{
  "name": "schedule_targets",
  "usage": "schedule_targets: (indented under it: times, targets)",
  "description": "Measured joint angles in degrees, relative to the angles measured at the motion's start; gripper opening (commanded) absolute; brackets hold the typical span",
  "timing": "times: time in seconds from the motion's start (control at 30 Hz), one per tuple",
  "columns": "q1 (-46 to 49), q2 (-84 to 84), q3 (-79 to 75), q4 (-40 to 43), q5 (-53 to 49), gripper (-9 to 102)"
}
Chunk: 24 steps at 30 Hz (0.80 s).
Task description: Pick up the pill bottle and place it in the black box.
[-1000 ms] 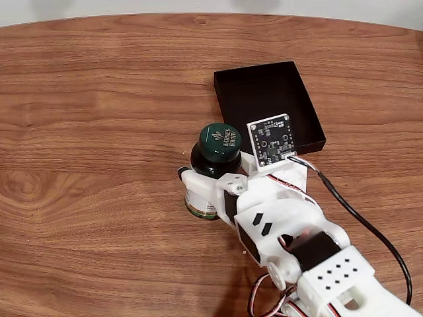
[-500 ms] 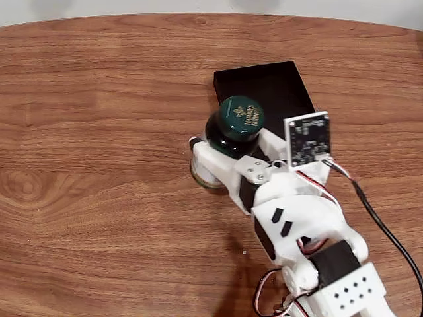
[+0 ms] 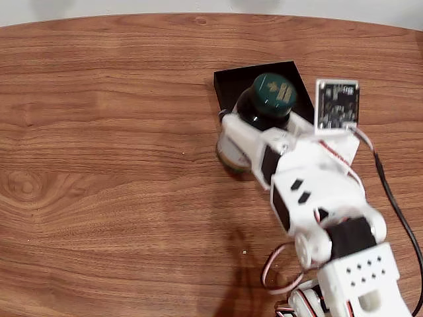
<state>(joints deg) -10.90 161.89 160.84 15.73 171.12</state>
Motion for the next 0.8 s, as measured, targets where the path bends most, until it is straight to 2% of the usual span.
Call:
schedule_targets:
  times: [0.13, 0.8]
  targets:
    - [0.7, -6.5, -0.97, -5.1, 0.0, 17]
    - [2.55, -40.25, -1.58, -43.51, 2.29, 16]
